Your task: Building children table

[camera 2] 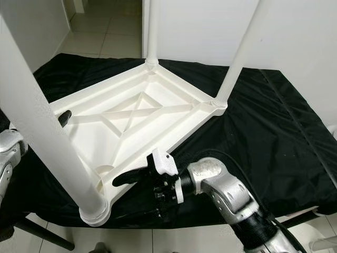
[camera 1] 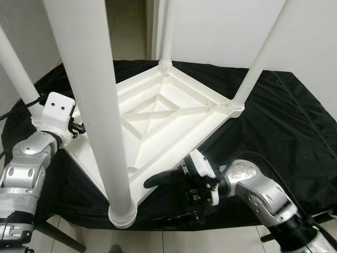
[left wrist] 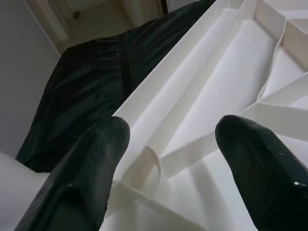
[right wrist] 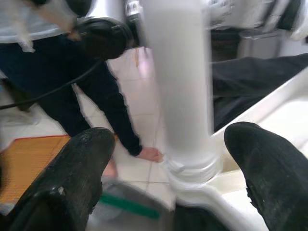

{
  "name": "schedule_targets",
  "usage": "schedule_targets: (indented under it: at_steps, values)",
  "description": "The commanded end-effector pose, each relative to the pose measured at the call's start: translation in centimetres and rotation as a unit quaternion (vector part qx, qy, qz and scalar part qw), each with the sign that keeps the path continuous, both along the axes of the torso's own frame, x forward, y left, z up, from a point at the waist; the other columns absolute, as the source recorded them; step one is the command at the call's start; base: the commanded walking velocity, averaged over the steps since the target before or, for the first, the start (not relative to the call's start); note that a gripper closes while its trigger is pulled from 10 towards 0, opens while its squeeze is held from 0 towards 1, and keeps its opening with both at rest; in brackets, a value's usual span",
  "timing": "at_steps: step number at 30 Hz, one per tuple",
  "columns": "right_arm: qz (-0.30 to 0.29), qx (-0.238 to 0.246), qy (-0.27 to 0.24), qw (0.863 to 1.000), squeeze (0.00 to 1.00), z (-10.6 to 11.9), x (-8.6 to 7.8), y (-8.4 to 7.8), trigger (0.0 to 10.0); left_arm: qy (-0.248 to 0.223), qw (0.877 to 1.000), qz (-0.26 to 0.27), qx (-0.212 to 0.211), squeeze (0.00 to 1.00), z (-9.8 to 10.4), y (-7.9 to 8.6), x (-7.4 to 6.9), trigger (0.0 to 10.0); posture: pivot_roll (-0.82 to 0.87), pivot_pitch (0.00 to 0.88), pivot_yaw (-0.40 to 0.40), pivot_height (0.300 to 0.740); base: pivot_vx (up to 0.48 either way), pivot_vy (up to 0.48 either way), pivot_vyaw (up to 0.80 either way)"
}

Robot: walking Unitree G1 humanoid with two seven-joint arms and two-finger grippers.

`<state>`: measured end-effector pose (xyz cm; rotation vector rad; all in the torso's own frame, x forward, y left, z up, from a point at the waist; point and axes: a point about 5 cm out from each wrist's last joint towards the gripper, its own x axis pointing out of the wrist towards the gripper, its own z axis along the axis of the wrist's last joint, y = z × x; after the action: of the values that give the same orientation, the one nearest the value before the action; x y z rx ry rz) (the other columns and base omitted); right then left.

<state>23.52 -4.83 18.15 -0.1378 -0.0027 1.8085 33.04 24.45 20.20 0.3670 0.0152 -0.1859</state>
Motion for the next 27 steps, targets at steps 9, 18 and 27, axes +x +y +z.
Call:
schedule_targets:
  at_steps: [9, 18, 27]
  values:
    - [-0.013, 0.018, -0.016, 1.000, 0.00, -0.3, 1.2, 3.2, 10.0, -0.009, 1.000, 0.014, 0.014, 0.00, 0.3, 0.6, 0.2, 10.0, 0.14, 0.075, -0.059, 0.740, 0.000, 0.000, 0.00]
    - [-0.002, 0.038, -0.012, 0.999, 0.00, -0.5, 1.5, 5.2, 10.0, -0.013, 1.000, 0.014, 0.017, 0.00, 0.6, 0.6, 0.4, 10.0, 0.13, 0.080, -0.052, 0.740, 0.000, 0.000, 0.00]
    - [0.013, 0.062, 0.001, 0.998, 0.00, -0.4, 1.2, 7.0, 4.5, -0.016, 1.000, 0.010, 0.019, 0.00, 0.8, 0.2, 0.7, 10.0, 0.13, 0.085, -0.043, 0.740, 0.000, 0.000, 0.00]
